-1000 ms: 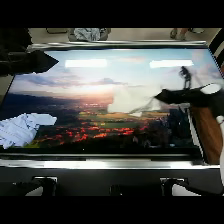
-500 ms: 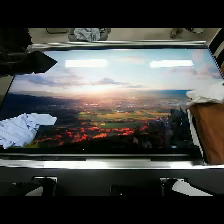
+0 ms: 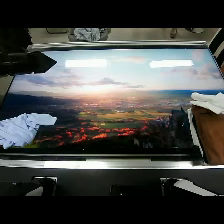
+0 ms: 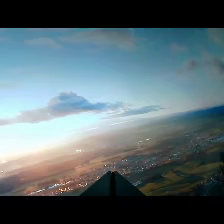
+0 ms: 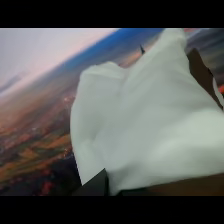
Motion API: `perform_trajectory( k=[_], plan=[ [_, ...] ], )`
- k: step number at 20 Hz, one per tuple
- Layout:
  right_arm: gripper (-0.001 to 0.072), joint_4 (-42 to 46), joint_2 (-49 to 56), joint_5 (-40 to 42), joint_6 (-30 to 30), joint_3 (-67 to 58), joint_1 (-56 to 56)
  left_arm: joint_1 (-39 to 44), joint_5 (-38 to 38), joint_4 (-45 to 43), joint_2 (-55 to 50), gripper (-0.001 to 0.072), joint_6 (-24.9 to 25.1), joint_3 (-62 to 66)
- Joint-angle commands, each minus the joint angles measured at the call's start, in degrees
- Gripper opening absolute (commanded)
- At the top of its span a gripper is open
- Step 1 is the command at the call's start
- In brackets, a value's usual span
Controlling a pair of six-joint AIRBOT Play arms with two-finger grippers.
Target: Fold the shirts.
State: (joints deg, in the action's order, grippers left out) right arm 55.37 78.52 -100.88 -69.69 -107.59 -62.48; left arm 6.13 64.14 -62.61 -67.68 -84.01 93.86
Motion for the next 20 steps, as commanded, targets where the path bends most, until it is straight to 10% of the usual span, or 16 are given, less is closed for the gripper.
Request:
perform_trajectory(
  k=[1,13,14,17,20],
  plan=[
    [0.0041,9.68,-0.9,-5.09,0.66,0.94,-2.56,0.02,-0.02,-0.02,-0.02,0.0029,0.09,-0.02],
    [0.0047,29.07,-11.04,6.27,1.4,41.11,-2.6,0.02,-0.02,0.02,0.0,0.0029,0.07,-0.02],
    [0.009,30.32,-11.04,7.5,0.79,41.57,-2.6,0.02,-0.02,0.02,0.0,0.0029,0.07,-0.02],
    [0.0698,30.84,-11.04,11.56,3.04,41.05,-2.6,0.02,-0.07,0.02,0.0,0.0029,0.07,0.02],
    [0.0704,29.42,-11.15,18.56,5.09,32.72,-2.54,0.02,-0.57,-0.07,0.33,0.0028,0.09,0.79]
  ],
)
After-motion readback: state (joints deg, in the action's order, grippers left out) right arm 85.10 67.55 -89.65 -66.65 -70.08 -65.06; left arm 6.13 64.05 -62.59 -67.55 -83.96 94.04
